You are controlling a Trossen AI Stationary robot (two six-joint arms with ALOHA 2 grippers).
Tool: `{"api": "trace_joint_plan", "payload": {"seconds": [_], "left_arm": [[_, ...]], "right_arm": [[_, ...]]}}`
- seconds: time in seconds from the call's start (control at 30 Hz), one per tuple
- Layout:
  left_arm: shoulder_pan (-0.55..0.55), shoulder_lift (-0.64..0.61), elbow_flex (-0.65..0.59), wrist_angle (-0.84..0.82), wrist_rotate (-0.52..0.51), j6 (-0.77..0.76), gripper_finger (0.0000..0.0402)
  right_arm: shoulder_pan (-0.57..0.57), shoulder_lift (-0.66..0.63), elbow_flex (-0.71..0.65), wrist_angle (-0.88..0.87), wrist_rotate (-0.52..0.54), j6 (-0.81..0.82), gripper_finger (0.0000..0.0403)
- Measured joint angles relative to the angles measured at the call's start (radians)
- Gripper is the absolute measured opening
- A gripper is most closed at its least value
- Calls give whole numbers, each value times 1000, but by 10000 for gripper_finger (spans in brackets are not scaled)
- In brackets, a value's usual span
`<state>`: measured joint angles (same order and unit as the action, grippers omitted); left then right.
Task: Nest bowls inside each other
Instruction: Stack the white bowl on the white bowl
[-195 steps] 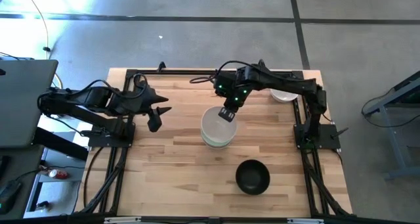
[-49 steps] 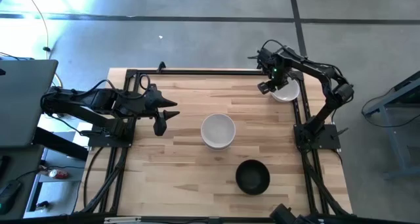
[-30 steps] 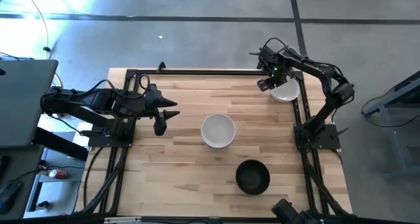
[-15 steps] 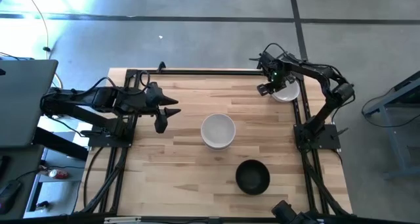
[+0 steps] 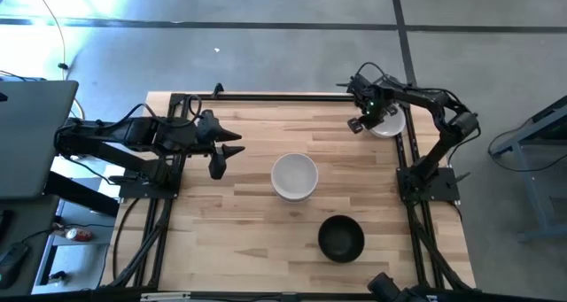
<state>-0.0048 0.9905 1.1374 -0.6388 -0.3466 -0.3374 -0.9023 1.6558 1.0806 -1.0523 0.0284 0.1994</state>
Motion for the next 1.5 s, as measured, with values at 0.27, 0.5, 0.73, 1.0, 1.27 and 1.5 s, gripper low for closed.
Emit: {"api": "trace_joint_plan", "payload": {"seconds": [0.27,0.5,0.73,1.0,1.27,1.5], "left_arm": [[0,0,0,1,0,-9,164],[0,0,0,11,0,-16,164],[0,18,0,11,0,-19,164],[6,66,-1,6,11,-9,164],[34,87,-1,-1,8,20,164],[66,74,0,-33,-8,42,164]], "right_arm": [[6,0,5,-32,24,-19,2],[36,0,66,-92,23,-25,0],[77,0,126,-131,23,-25,0],[169,0,225,-201,-2,-25,0],[267,0,398,-224,-10,-25,0],[327,0,553,-250,-10,-23,0]]}}
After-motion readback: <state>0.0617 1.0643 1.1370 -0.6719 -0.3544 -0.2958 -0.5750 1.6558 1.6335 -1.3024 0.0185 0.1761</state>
